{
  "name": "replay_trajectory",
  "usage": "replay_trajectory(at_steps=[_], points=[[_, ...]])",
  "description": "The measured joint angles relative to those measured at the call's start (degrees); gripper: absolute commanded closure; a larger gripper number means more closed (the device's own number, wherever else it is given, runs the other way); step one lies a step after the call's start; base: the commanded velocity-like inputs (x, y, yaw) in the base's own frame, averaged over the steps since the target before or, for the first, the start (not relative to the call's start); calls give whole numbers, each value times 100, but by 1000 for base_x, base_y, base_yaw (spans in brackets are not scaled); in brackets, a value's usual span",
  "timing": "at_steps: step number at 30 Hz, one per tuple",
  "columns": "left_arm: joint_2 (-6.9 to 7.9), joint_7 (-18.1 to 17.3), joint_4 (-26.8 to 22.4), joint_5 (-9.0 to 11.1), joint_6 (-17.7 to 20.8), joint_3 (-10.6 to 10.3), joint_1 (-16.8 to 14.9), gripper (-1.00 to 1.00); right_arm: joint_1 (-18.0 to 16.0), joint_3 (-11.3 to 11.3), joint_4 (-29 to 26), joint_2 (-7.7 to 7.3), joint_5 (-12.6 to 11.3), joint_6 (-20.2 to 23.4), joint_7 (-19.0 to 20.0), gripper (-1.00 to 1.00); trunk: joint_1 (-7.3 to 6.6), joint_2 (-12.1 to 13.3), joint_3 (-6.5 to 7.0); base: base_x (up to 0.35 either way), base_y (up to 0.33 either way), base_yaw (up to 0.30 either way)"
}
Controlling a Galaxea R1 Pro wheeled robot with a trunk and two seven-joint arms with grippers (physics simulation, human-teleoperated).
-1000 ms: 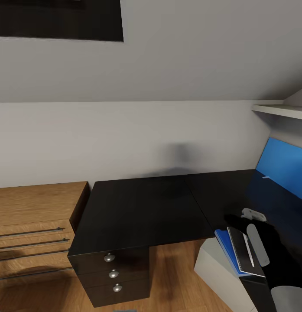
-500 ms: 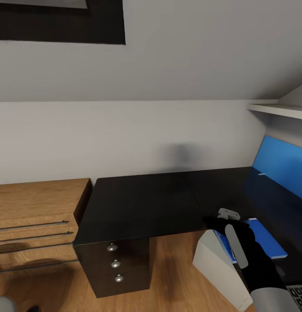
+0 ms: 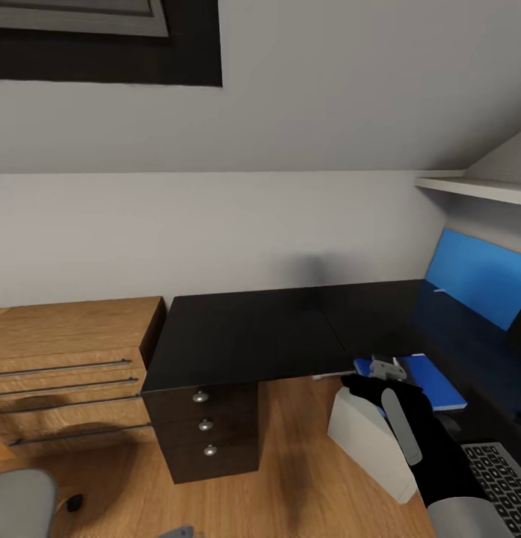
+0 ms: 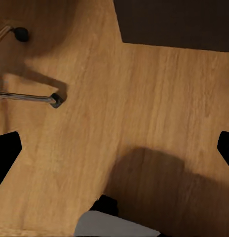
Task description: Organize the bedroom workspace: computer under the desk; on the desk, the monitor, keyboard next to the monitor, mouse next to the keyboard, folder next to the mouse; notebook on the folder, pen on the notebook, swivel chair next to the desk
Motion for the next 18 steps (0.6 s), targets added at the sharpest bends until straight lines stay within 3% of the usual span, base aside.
replay_trajectory(at_steps=[5, 11, 18], points=[[-4, -3, -2, -7, -139, 267, 1, -100, 0, 65, 25, 4, 0, -2, -2, -100, -1, 0, 0, -11, 0, 0], [-5, -7, 47, -4, -422, 302, -1, -100, 0, 405, 181, 3, 10, -135, 2, -100, -132, 239, 107, -1, 0, 0], [-7, -59, 265, -16, -481, 309, -4, -100, 14, 809, 400, 8, 4, -449, 0, -100, -286, 520, 233, 0, 0, 0]])
